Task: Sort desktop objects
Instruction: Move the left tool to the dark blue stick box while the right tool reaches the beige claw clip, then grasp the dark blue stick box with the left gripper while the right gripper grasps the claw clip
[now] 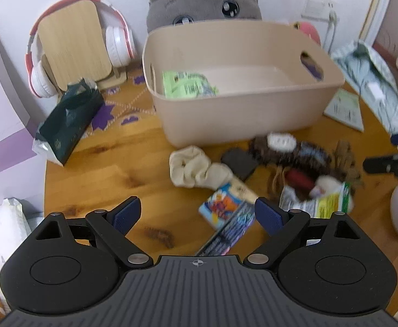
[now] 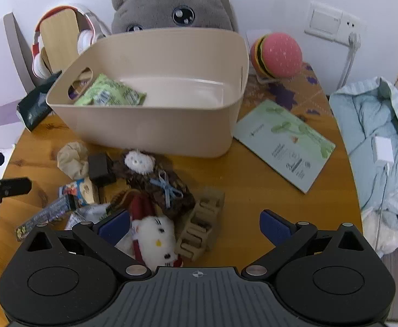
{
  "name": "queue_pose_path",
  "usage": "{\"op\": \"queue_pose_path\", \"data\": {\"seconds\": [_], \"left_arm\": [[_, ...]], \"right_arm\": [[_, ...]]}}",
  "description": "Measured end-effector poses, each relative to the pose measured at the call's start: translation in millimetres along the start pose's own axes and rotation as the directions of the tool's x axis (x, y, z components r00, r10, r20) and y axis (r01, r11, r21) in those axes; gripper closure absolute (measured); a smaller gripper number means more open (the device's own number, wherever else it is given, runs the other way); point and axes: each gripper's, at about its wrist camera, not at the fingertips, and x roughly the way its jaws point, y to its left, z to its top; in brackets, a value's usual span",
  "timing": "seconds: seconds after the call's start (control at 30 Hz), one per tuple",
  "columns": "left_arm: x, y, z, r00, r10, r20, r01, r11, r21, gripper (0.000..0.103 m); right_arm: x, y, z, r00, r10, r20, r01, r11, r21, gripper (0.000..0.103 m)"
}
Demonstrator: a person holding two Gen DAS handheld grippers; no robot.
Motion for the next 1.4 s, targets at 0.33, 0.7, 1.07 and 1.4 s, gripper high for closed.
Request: {"op": "queue_pose_path", "data": {"seconds": [0.33, 0.7, 1.07, 1.4], "left_arm": [[29.7, -1.9, -29.6, 0.994, 0.013, -0.111, -0.004, 0.997, 0.076, 0.011], [56.8, 2.0, -41.6, 0.985, 0.045, -0.167, -0.031, 0.996, 0.087, 0.011], [75.3, -4.4, -42.2, 0.979, 0.059, -0.194, -0.042, 0.995, 0.092, 0.032], [74.7, -7.1, -41.7, 0.983, -0.006, -0.185, 0.016, 0.998, 0.056, 0.059]], "right_arm": [[26.0, 0.3, -7.8, 0.998, -0.019, -0.062, 0.016, 0.999, -0.045, 0.0], [61.5, -11.0, -5.2, 0.992, -0.047, -0.117, 0.046, 0.999, -0.007, 0.0], [88.4, -16.2, -5.6, 0.984, -0.045, -0.171, 0.05, 0.999, 0.022, 0.014], [98.4, -16.8, -4.8, 0.981, -0.027, -0.194, 0.032, 0.999, 0.023, 0.026]]}}
